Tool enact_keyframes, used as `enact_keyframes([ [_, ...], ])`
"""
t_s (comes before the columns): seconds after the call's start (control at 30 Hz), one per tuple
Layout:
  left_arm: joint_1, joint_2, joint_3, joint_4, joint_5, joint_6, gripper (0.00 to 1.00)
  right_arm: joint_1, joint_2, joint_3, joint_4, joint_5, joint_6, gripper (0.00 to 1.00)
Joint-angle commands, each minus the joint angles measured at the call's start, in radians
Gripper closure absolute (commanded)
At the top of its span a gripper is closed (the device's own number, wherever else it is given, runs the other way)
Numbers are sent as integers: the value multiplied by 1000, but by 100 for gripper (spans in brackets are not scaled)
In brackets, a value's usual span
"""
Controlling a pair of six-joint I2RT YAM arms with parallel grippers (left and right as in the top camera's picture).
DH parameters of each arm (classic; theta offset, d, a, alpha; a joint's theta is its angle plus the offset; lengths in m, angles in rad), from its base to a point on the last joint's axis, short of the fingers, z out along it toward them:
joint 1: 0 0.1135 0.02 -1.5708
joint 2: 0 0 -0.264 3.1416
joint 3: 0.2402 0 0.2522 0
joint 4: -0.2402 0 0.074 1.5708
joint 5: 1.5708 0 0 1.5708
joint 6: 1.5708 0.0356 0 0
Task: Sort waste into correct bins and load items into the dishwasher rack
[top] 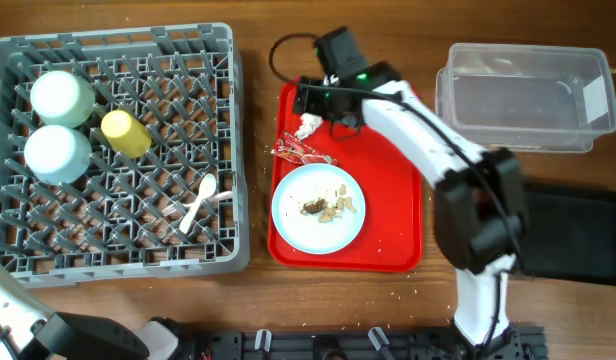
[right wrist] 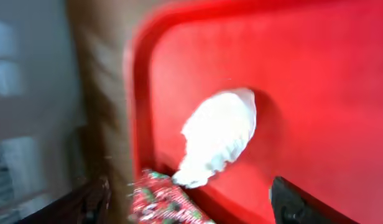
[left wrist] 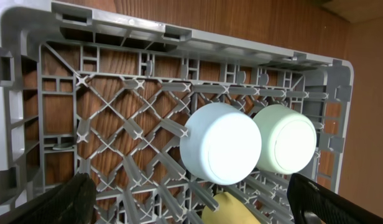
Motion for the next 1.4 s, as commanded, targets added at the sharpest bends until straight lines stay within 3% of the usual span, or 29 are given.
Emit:
enact_keyframes([
  [0.0, 2, 4, 0, 0, -3, -8, 0, -1, 34, -9, 6, -10, 52, 23],
  [0.2, 2, 4, 0, 0, -3, -8, 0, 31, 86, -12, 71, 64, 107, 38],
  [0.3, 2, 4, 0, 0, -3, -8, 0, 31, 108, -12, 85, 105, 111, 39],
  [0.33, 2, 4, 0, 0, -3, -8, 0, 31, 108, -11, 85, 116, 106, 45],
  [0.43, 2, 4, 0, 0, -3, -8, 0, 11, 106, 9, 65, 136, 95, 96],
  [0.6, 2, 4, 0, 0, -3, -8, 0, -143, -85, 163, -135, 139, 1, 96],
  [0.77, 2, 4, 0, 0, -3, -8, 0, -435, -312, 178, -372, 286, -24, 96],
  [0.8, 2, 4, 0, 0, -3, -8, 0, -489, -307, 175, -401, 271, -47, 92],
  [0.83, 2, 4, 0, 0, -3, -8, 0, -528, -298, 159, -408, 256, -72, 64],
  [0.87, 2, 4, 0, 0, -3, -8, 0, -553, -285, 149, -413, 222, -115, 15],
  [0.9, 2, 4, 0, 0, -3, -8, 0, -565, -269, 147, -423, 142, -174, 0],
  [1.03, 2, 4, 0, 0, -3, -8, 0, -535, -261, 139, -409, -166, -274, 0],
  [1.07, 2, 4, 0, 0, -3, -8, 0, -493, -260, 127, -381, -181, -286, 0],
  [1.2, 2, 4, 0, 0, -3, -8, 0, -402, -261, 105, -353, 142, -107, 0],
  [1.37, 2, 4, 0, 0, -3, -8, 0, -389, -258, 104, -347, -118, -237, 1],
])
